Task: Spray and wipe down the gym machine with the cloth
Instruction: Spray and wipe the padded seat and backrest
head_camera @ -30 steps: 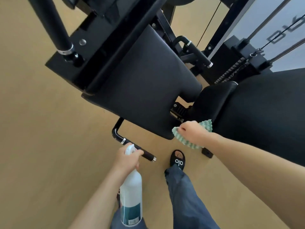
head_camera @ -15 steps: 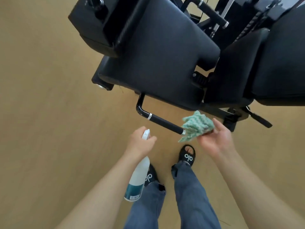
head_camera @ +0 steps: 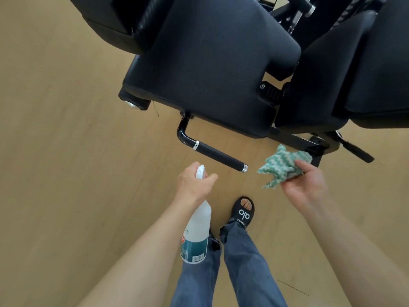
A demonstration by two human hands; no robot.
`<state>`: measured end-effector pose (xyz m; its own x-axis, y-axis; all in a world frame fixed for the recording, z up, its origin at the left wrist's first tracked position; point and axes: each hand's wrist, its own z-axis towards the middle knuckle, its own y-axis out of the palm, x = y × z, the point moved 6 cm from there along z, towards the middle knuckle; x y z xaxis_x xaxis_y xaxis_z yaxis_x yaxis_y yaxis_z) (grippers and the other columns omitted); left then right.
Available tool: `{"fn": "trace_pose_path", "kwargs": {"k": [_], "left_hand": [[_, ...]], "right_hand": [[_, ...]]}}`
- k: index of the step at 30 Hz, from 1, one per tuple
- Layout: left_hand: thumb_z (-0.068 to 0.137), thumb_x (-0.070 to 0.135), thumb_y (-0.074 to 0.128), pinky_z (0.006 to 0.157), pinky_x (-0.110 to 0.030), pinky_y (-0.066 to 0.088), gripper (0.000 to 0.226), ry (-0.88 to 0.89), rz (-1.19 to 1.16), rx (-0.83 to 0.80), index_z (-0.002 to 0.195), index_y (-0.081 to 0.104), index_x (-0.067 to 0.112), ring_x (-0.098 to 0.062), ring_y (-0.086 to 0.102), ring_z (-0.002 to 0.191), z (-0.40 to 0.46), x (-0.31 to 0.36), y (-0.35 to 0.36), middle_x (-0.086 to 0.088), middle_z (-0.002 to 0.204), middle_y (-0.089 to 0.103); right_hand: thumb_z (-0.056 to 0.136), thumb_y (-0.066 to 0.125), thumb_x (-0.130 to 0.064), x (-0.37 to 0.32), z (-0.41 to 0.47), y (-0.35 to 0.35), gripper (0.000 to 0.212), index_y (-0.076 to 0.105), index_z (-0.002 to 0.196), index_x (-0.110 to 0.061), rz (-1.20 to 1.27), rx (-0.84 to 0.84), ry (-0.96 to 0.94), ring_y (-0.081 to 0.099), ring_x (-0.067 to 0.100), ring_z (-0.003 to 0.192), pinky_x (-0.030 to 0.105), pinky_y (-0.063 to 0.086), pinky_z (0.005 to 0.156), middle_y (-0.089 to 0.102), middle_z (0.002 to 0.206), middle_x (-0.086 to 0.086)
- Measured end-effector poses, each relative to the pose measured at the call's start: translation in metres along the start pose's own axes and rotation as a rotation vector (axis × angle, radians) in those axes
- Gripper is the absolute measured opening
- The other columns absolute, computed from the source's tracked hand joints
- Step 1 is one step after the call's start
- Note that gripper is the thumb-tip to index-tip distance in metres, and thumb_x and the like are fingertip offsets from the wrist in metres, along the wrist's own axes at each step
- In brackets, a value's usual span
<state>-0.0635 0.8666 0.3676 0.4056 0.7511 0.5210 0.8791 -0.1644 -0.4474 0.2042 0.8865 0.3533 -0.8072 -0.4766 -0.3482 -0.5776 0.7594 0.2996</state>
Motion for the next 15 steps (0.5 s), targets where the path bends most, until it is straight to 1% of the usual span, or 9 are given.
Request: {"fn": "trace_pose_path", "kwargs": {"k": [2, 4, 6, 7, 9, 12, 13, 15], "left_hand": [[0.088, 0.025, 0.069, 0.060, -0.033, 0.046, 0.024, -0.012, -0.003, -0.016, 0.080, 0.052, 0.010, -0.022, 0.051, 0.064, 0.000, 0.000, 0.009, -0.009, 0.073, 0.057], [0.086, 0.022, 0.069, 0.058, -0.036, 0.043, 0.031, -0.022, -0.015, 0.003, 0.069, 0.044, 0.015, -0.023, 0.047, 0.062, 0.000, -0.001, 0.017, -0.005, 0.067, 0.050], [0.086, 0.021, 0.067, 0.057, -0.035, 0.039, 0.037, -0.032, -0.028, 0.018, 0.064, 0.038, 0.017, -0.023, 0.044, 0.061, 0.002, -0.004, 0.022, -0.002, 0.063, 0.045], [0.087, 0.021, 0.067, 0.057, -0.034, 0.039, 0.036, -0.034, -0.025, 0.014, 0.065, 0.039, 0.017, -0.023, 0.044, 0.061, 0.003, -0.006, 0.022, -0.003, 0.063, 0.046], [0.089, 0.024, 0.068, 0.057, -0.032, 0.042, 0.029, -0.022, -0.020, 0.003, 0.074, 0.046, 0.015, -0.021, 0.047, 0.061, 0.007, -0.010, 0.018, -0.006, 0.068, 0.052], [0.091, 0.024, 0.068, 0.057, -0.030, 0.043, 0.026, -0.008, -0.086, 0.040, 0.082, 0.047, 0.014, -0.020, 0.049, 0.064, 0.016, -0.015, 0.003, -0.007, 0.073, 0.055], [0.091, 0.024, 0.067, 0.058, -0.030, 0.041, 0.026, -0.006, -0.108, 0.066, 0.083, 0.046, 0.011, -0.020, 0.049, 0.065, 0.021, -0.017, -0.003, -0.007, 0.073, 0.054], [0.091, 0.022, 0.065, 0.059, -0.032, 0.040, 0.024, 0.024, -0.140, 0.120, 0.087, 0.046, 0.007, -0.021, 0.048, 0.066, 0.034, -0.018, -0.016, -0.008, 0.074, 0.053]], "right_hand": [[0.100, 0.047, -0.008, 0.003, 0.001, 0.003, 0.037, 0.050, 0.137, 0.000, -0.025, 0.018, -0.002, 0.066, 0.031, 0.117, 0.044, 0.048, 0.106, 0.066, 0.128, 0.018], [0.101, 0.047, -0.010, 0.005, 0.000, 0.010, 0.038, 0.050, 0.138, 0.000, -0.057, 0.029, -0.022, 0.063, 0.031, 0.124, 0.043, 0.048, 0.107, 0.064, 0.132, 0.018], [0.103, 0.045, -0.011, 0.007, -0.002, 0.020, 0.037, 0.050, 0.139, -0.004, -0.132, 0.012, -0.071, 0.062, 0.029, 0.125, 0.042, 0.049, 0.106, 0.064, 0.134, 0.016], [0.104, 0.044, -0.012, 0.007, -0.003, 0.027, 0.035, 0.051, 0.138, -0.008, -0.187, -0.012, -0.113, 0.063, 0.027, 0.122, 0.041, 0.050, 0.103, 0.064, 0.133, 0.013], [0.106, 0.042, -0.013, 0.012, -0.008, 0.043, 0.031, 0.055, 0.133, -0.019, -0.325, -0.082, -0.191, 0.065, 0.021, 0.117, 0.039, 0.051, 0.099, 0.066, 0.130, 0.005], [0.107, 0.040, -0.016, 0.039, -0.017, 0.078, 0.030, 0.061, 0.118, -0.035, -0.597, -0.229, -0.240, 0.067, 0.017, 0.105, 0.038, 0.056, 0.089, 0.069, 0.120, -0.002], [0.107, 0.040, -0.017, 0.052, -0.015, 0.089, 0.031, 0.062, 0.113, -0.037, -0.720, -0.245, -0.290, 0.067, 0.019, 0.096, 0.039, 0.056, 0.085, 0.070, 0.115, -0.001], [0.107, 0.039, -0.018, 0.078, -0.005, 0.110, 0.029, 0.063, 0.110, -0.035, -0.958, -0.281, -0.461, 0.062, 0.023, 0.082, 0.039, 0.054, 0.077, 0.069, 0.102, 0.004]]}}
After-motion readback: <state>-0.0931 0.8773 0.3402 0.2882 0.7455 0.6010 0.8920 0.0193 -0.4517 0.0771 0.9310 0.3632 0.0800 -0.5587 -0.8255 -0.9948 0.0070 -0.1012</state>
